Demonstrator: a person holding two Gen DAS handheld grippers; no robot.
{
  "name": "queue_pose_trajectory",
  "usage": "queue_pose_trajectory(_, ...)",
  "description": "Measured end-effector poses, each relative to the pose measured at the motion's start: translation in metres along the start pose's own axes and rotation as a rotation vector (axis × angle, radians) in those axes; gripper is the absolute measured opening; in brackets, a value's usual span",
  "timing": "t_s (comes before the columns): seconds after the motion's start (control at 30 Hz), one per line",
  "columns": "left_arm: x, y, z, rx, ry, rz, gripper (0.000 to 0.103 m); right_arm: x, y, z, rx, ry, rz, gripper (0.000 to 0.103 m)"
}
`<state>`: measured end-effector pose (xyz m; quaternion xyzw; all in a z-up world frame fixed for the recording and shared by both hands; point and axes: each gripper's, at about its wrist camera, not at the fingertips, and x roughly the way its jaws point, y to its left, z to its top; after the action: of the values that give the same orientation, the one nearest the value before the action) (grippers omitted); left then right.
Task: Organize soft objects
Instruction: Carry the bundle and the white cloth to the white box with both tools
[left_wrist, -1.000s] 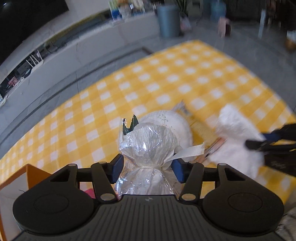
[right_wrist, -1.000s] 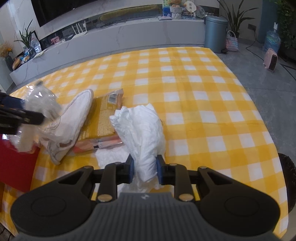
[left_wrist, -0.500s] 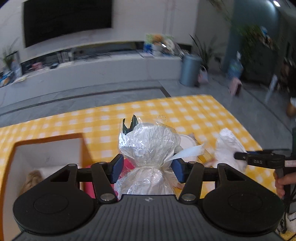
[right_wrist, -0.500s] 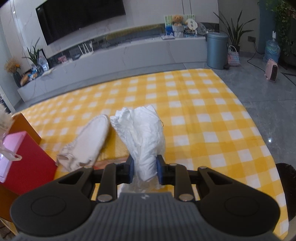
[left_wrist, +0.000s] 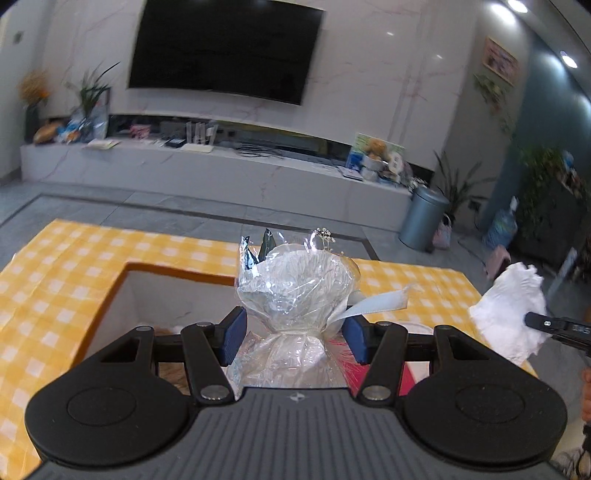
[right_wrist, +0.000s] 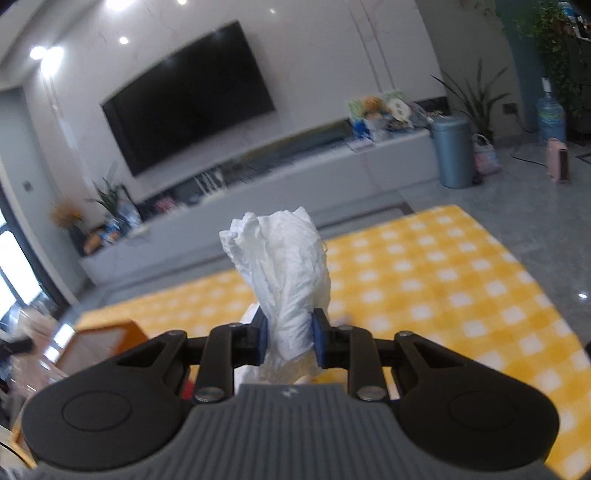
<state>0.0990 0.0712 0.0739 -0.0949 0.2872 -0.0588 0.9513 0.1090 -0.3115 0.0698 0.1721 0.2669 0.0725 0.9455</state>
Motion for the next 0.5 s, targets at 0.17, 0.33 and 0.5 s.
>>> queue_pose_trajectory(0.17, -0.015, 0.034, 0.005, -0.037, -0.049, 0.040, 0.064, -0.006, 0.067, 0.010, -0.031, -0.040, 0.086, 0.023)
queue_pose_trajectory(0.33, -0.024, 0.069, 0.006, -0.127, -0.054, 0.031, 0.064, -0.001, 0.146, 0.015, -0.083, -0.043, 0.203, 0.023)
queue_pose_trajectory(0.5, -0.031, 0.103, -0.003, -0.206, -0.047, 0.035, 0.064, 0.021, 0.221, 0.005, -0.164, 0.018, 0.237, 0.023)
